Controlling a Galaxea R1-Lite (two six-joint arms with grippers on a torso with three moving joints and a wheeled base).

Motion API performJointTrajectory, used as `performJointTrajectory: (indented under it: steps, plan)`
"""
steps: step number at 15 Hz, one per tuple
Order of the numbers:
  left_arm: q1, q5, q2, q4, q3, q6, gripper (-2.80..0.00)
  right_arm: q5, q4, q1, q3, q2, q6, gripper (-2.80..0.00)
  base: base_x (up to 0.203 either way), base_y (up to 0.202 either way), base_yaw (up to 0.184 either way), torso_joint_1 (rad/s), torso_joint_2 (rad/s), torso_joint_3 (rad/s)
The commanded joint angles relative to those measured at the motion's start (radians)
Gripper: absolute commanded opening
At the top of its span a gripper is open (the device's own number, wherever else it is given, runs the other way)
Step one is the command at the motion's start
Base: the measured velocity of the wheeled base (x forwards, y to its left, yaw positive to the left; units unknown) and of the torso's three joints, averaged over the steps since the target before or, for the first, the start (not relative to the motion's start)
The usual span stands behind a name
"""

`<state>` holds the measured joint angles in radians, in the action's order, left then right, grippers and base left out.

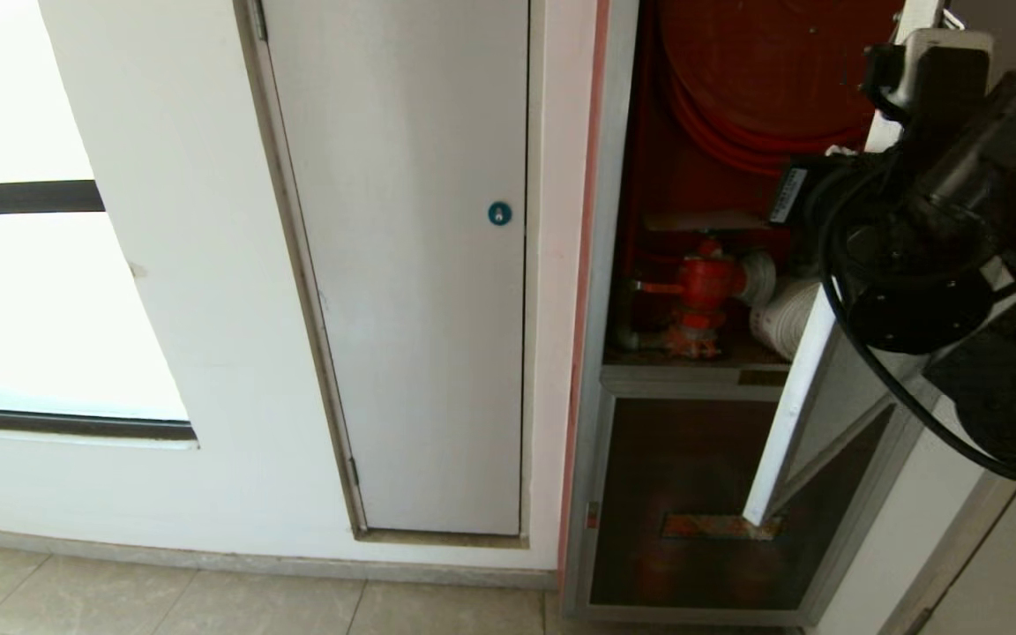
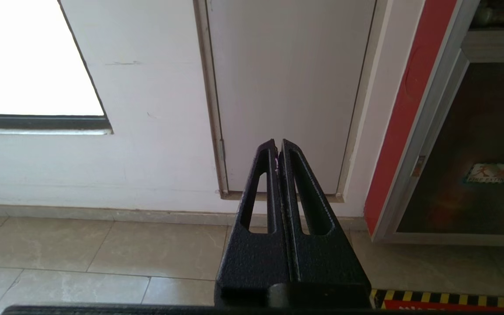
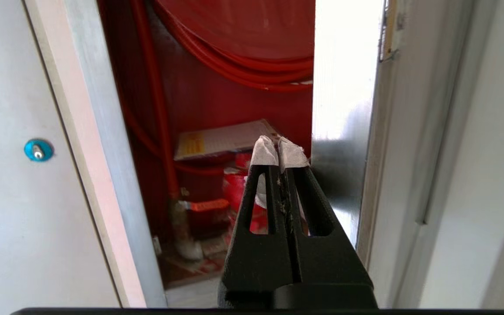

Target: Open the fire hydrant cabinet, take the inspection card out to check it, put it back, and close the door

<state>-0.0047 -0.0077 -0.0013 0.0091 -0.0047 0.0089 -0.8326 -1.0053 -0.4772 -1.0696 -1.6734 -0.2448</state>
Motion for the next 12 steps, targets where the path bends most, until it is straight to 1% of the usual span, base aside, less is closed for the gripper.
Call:
performJointTrajectory:
  steps: [1, 8, 12]
  plan:
    - [0.000, 0.000, 0.001, 0.000, 0.000, 0.000, -2.80, -0.011, -0.006, -0.012, 0.096, 0.141, -0.001, -2.80, 0.000, 0.000, 0.000, 0.000, 0.00, 0.000]
    - [0.000, 0.000, 0.001, 0.000, 0.000, 0.000, -2.80, -0.020, 0.007, -0.019, 0.277, 0.391, -0.010, -2.80, 0.000, 0.000, 0.000, 0.000, 0.00, 0.000]
    - [0.000, 0.000, 0.001, 0.000, -0.001, 0.000, -2.80, -0.016, 0.008, -0.006, 0.382, 0.466, -0.021, -2.80, 0.000, 0.000, 0.000, 0.000, 0.00, 0.000]
